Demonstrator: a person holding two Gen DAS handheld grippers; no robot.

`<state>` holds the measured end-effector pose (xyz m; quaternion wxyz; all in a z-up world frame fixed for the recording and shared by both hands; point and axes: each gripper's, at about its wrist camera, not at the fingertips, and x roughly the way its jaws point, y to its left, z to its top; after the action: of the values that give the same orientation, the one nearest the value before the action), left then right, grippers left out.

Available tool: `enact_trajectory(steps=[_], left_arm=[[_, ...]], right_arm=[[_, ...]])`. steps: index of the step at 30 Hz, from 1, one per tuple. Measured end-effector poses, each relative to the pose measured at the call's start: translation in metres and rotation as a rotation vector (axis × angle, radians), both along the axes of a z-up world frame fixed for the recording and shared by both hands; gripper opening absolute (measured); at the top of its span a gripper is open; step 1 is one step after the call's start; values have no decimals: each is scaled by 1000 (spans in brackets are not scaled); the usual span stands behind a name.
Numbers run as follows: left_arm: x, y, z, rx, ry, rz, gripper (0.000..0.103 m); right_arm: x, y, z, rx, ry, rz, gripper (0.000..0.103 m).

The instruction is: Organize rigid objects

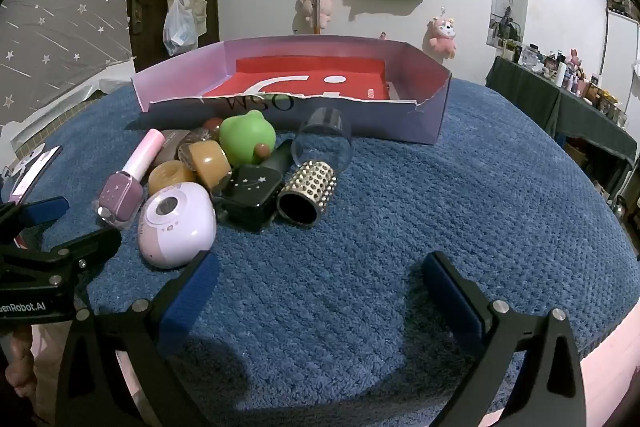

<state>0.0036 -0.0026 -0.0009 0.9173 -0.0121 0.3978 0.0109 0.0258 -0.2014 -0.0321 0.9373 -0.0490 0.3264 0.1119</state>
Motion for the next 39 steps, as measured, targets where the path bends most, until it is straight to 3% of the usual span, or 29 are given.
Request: enact_trajectory(steps=[39], left_arm=[[2, 2, 4, 0, 17, 4, 103]], right_arm=[[5, -5, 5, -1, 26, 20, 103]])
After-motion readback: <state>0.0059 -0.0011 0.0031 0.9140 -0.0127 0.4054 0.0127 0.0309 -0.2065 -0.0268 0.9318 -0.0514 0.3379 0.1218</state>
